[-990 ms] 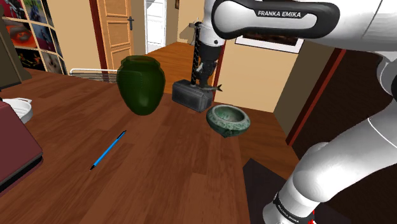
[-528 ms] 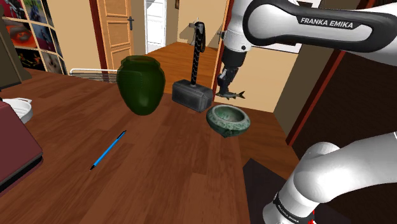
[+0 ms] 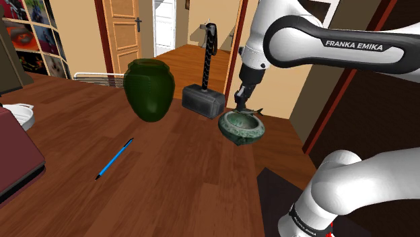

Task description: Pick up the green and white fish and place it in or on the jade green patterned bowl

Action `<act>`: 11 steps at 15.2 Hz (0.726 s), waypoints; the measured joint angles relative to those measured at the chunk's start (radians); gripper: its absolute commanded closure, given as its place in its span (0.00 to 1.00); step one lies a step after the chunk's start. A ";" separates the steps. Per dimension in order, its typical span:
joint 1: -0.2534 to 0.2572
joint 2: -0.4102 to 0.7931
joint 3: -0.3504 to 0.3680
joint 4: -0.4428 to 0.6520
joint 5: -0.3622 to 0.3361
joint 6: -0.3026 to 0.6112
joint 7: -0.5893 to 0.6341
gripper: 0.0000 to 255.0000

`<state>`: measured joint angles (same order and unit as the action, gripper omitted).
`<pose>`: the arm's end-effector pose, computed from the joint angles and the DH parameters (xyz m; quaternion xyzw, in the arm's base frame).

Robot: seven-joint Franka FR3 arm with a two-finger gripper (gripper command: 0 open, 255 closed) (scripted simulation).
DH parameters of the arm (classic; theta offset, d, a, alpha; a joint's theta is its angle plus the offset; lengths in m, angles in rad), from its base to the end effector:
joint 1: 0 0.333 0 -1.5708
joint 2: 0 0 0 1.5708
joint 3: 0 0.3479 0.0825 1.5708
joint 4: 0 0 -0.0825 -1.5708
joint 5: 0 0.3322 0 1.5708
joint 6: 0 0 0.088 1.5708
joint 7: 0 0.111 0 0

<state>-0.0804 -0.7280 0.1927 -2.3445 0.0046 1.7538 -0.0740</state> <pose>0.2678 0.0536 0.6121 0.9934 0.0726 0.0636 0.0617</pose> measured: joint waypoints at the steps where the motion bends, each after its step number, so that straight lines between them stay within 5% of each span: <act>1: 0.001 -0.003 0.001 -0.015 0.001 0.012 0.001 1.00; 11: 0.004 -0.014 0.004 -0.087 0.004 0.074 0.005 1.00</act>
<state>-0.0761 -0.7421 0.1971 -2.4316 0.0090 1.8278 -0.0693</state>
